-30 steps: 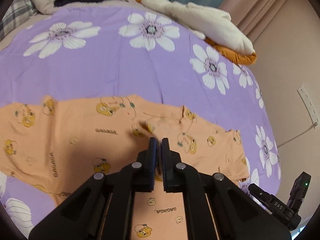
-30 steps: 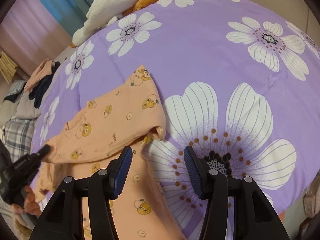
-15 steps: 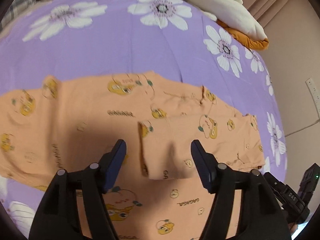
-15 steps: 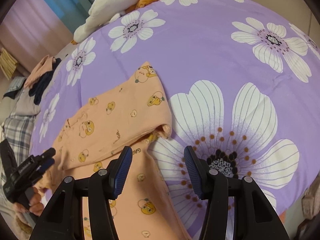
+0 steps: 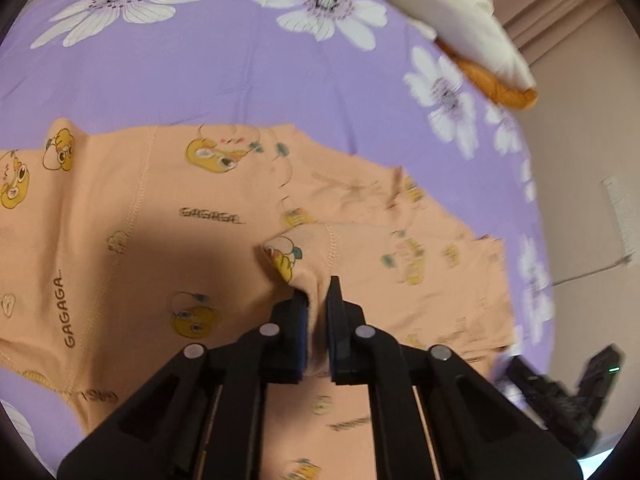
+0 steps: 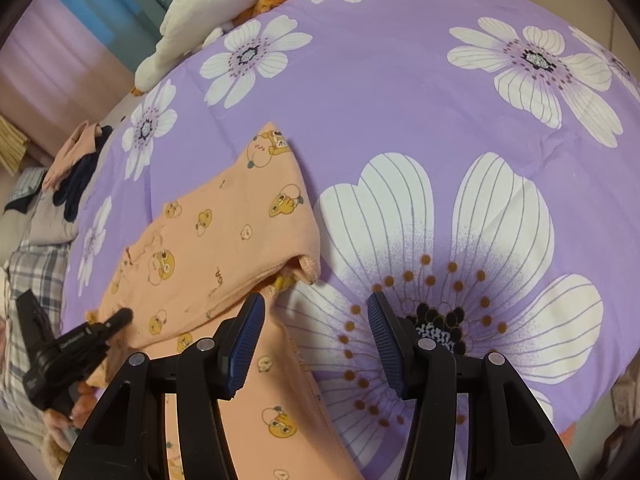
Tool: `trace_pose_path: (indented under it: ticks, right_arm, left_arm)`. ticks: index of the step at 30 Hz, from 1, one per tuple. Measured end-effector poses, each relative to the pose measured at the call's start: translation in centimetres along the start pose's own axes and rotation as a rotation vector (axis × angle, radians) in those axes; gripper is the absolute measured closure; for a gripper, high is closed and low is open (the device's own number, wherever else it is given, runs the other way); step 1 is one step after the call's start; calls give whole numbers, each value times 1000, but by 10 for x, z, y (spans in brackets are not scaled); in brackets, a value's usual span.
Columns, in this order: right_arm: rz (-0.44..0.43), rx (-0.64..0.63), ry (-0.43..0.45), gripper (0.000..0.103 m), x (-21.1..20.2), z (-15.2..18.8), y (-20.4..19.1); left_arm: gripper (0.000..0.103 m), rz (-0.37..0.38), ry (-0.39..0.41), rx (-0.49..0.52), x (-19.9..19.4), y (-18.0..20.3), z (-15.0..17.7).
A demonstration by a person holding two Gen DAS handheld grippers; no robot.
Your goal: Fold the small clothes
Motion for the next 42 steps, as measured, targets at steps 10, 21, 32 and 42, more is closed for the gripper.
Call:
trace_pose_path:
  ticks: [10, 21, 32, 42]
  right_arm:
    - [-8, -2, 6, 50, -3, -1, -3]
    - [-11, -49, -7, 50, 7, -4, -25]
    - [-26, -110, -51, 50, 32, -10, -51]
    - [-31, -174, -82, 93, 44, -3, -58]
  left_arm:
    - [97, -64, 109, 85, -45, 13, -24]
    - [96, -224, 128, 76, -62, -45, -29]
    - [94, -325, 60, 79, -46, -86, -14]
    - [91, -304, 62, 51, -44, -91, -12]
Point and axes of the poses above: each gripper's, at about its wrist camera, not at the fingertips, and x roughly the way its jaws point, y to its right, z to its underside, the point moved 9 cm from there along x, roughly the way its jaws point, and after that the axes turned 11 degrees about z, right-handed, at the moved point
